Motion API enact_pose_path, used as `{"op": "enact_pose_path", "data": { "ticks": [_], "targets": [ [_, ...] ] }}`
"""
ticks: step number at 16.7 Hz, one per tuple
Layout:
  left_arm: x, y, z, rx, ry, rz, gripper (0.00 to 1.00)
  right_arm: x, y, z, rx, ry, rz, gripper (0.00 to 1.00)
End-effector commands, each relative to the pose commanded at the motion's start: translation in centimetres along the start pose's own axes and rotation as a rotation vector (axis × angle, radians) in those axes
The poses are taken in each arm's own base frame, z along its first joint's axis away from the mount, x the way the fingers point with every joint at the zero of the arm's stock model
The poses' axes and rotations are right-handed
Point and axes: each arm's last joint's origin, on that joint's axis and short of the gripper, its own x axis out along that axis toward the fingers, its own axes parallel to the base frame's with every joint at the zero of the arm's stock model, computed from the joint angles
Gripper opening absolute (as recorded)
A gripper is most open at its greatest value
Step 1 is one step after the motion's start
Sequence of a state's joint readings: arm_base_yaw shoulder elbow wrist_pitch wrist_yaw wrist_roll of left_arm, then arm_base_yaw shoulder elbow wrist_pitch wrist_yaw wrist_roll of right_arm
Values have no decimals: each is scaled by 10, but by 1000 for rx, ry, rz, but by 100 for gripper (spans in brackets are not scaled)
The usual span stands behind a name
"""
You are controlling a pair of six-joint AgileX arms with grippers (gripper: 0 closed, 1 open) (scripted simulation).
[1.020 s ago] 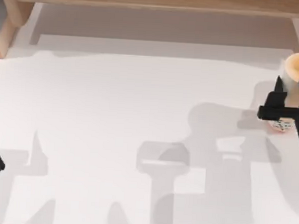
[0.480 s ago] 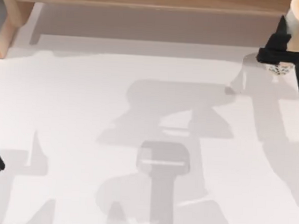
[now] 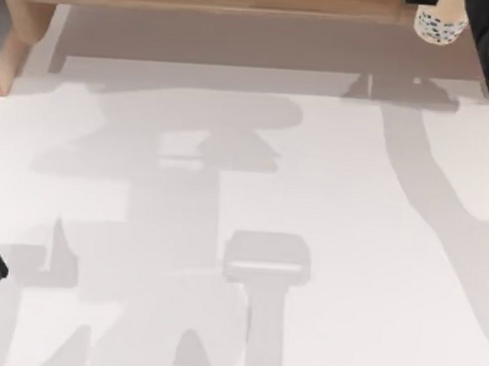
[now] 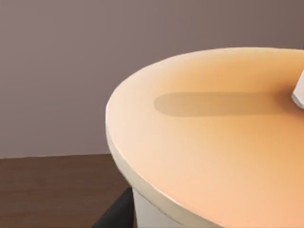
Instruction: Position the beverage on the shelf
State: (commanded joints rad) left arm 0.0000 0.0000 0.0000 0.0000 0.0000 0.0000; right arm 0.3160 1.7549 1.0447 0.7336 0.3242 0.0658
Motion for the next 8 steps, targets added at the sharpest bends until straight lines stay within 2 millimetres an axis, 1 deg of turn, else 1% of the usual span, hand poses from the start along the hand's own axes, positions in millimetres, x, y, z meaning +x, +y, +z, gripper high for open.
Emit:
{"op": "enact_pose_path", "data": {
  "ticks": [4, 8],
  "targets": [
    [0, 0, 0, 0, 0, 0, 100, 25, 1, 24, -32, 82, -18, 0],
    [0, 0, 0, 0, 0, 0, 100, 41, -3, 45, -57, 124, -27, 0]
  ]
}}
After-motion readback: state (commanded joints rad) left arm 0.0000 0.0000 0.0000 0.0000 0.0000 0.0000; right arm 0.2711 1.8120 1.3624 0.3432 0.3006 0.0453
